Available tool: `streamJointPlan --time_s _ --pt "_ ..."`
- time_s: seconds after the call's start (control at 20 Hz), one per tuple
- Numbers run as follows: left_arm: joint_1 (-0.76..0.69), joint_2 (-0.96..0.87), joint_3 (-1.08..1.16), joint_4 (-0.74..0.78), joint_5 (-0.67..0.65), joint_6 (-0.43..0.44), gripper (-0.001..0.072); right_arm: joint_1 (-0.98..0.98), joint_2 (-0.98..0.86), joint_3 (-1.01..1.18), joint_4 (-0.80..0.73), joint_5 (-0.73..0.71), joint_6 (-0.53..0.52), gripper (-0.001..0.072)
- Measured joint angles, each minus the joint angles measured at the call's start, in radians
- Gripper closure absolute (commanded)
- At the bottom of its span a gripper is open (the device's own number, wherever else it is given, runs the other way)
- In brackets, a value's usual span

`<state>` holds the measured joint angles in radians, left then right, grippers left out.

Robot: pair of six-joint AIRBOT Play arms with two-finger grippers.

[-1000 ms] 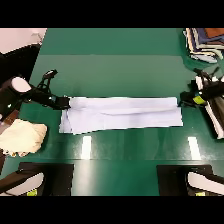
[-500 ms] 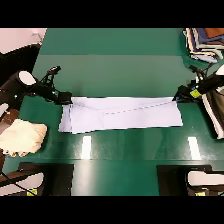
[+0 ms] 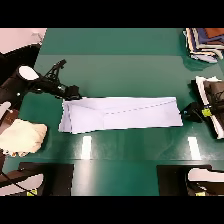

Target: Fold the shirts.

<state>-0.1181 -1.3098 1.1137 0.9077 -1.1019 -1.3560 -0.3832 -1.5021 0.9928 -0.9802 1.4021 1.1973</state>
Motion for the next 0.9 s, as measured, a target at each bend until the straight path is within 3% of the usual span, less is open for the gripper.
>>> streamJointPlan --time_s 0.05,0.1,0.25,0.3,0.7,0.9 --pt "-0.029 -0.002 0.000 -0.007 0.024 -0.004 0.0682 0.000 -0.017 -0.008 0.044 0.001 -0.019 0.0125" --pt "-0.062 -0.006 0.000 -0.010 0.051 -0.013 0.0682 0.008 -0.034 -0.010 0.075 0.000 -0.035 0.0205" --pt "-0.161 -0.023 0.001 -0.019 0.142 -0.053 0.0683 0.056 -0.079 0.014 0.110 -0.031 -0.064 0.0628" --pt "-0.192 -0.032 0.003 -0.021 0.174 -0.064 0.0683 0.077 -0.090 0.028 0.117 -0.040 -0.071 0.0691" --pt "-0.380 -0.228 0.101 -0.026 0.264 -0.113 0.0683 0.198 0.011 0.171 0.214 0.027 -0.100 0.0692" --pt "-0.432 -0.319 0.153 -0.026 0.276 -0.130 0.0683 0.294 0.127 0.274 0.283 0.035 -0.049 0.0692"
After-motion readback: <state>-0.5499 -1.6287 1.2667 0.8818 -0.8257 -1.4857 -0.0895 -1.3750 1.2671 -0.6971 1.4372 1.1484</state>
